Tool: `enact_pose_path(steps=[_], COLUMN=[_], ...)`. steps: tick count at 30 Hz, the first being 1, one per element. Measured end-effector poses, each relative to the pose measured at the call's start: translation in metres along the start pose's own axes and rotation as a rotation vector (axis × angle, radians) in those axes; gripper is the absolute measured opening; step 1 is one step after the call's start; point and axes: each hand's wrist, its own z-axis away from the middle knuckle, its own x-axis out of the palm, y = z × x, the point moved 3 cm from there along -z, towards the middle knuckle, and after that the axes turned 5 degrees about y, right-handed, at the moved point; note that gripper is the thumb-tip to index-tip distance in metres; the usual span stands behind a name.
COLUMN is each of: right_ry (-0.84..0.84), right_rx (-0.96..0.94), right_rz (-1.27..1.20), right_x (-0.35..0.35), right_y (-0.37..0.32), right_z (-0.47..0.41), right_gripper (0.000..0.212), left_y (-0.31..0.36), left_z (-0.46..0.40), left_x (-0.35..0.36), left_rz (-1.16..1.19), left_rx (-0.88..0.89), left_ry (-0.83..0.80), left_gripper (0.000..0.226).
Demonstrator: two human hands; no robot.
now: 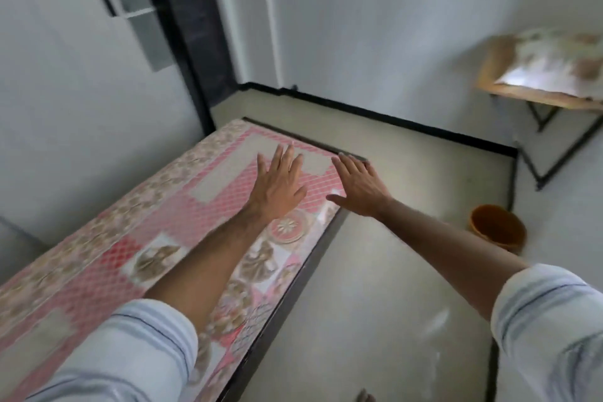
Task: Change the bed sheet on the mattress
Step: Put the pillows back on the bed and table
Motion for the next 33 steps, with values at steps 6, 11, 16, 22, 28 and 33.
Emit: enact_pose_path(steps=[6,11,16,22,28,33], right_ry=[0.019,0.041,0.067,0.086,0.111,0.109], right_rx=[0.291,0.511,0.654,0.773,0.887,0.957], right_rz=[0.090,0.156,0.196,0.260,0.258,0.257], right_x=[-0.044,-0.062,-0.071,-0.093,-0.112,-0.112], right_y=[0.220,0.359,0.471,0.608,0.737,0.852], right_z=[0.025,0.049,0.040,-0.017,-0.065,-0.094], right_gripper=[0.094,0.094,0.094,0.093,0.090,0.090], left_y=[0.156,0.258,0.337,0.405,0.469,0.538], left_z=[-0.171,-0.281,-0.398,-0.566,-0.722,-0.830], left_x=[-0.023,-0.027,-0.021,-0.028,-0.045,-0.031], left_rz=[0.093,0.158,0.187,0.200,0.258,0.276], left_rx=[0.207,0.380,0.519,0.637,0.701,0.747], left_ry=[0.081,0.125,0.168,0.209,0.235,0.227], left_gripper=[0.077,0.078,0.076,0.075,0.073,0.072])
